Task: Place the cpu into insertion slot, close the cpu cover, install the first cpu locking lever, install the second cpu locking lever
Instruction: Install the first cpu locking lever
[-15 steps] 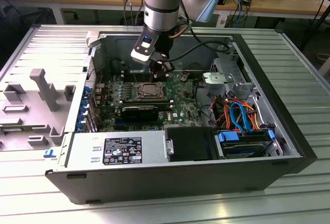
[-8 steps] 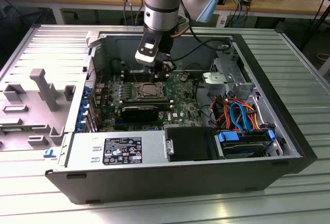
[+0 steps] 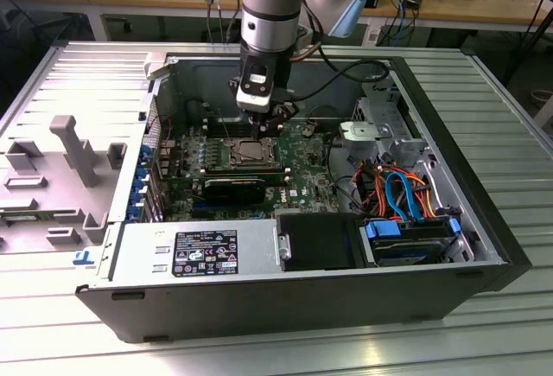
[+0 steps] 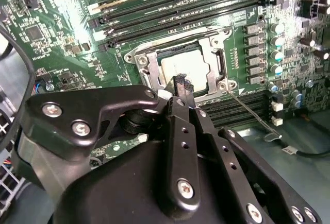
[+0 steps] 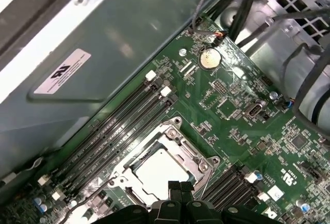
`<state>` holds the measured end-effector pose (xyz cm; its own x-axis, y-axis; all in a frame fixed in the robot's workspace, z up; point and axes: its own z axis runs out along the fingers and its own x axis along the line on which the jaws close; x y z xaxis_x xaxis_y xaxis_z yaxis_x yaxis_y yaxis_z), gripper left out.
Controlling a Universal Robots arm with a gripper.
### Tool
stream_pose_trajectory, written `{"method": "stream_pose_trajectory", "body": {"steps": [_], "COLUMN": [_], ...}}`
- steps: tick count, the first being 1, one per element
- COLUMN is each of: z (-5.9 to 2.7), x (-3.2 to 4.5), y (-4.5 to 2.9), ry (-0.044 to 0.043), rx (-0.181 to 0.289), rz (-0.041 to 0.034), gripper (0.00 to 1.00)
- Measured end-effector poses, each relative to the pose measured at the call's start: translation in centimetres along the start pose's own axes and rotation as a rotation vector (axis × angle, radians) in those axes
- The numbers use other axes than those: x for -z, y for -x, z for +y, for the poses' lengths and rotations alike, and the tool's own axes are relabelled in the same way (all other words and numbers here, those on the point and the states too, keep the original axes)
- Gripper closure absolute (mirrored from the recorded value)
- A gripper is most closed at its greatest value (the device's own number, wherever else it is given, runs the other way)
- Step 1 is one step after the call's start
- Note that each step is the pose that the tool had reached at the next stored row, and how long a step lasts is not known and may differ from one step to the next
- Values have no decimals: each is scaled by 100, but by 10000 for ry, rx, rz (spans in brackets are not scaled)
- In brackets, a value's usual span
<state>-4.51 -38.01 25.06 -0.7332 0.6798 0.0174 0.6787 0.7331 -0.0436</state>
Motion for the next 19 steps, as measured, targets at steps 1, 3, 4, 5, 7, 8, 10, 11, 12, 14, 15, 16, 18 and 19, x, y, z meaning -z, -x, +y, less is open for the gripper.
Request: {"method": "stream_pose_trajectory", "body": {"steps": [1, 3, 4, 5, 7, 8, 10, 11, 12, 14, 15, 16, 18, 19], "z": [0, 0, 0, 0, 0, 0, 0, 0, 0, 0, 0, 0, 0, 0], "x": [0, 0, 0, 0, 0, 0, 0, 0, 0, 0, 0, 0, 0, 0], "y": [0, 0, 0, 0, 0, 0, 0, 0, 0, 0, 0, 0, 0, 0], "ry": [-2, -6, -8, -11, -16, -17, -21, -23, -24, -28, -30, -31, -34, -38], "rx": [87, 312, 462, 594, 872, 960, 1158, 1308, 1381, 1599, 1683, 1776, 1959, 2192], "rz": [-4, -14, -21, -26, -39, -42, -51, -57, -61, -70, -74, -78, -85, -96], "gripper": [89, 89, 89, 89, 89, 89, 89, 89, 89, 89, 89, 89, 89, 89]}}
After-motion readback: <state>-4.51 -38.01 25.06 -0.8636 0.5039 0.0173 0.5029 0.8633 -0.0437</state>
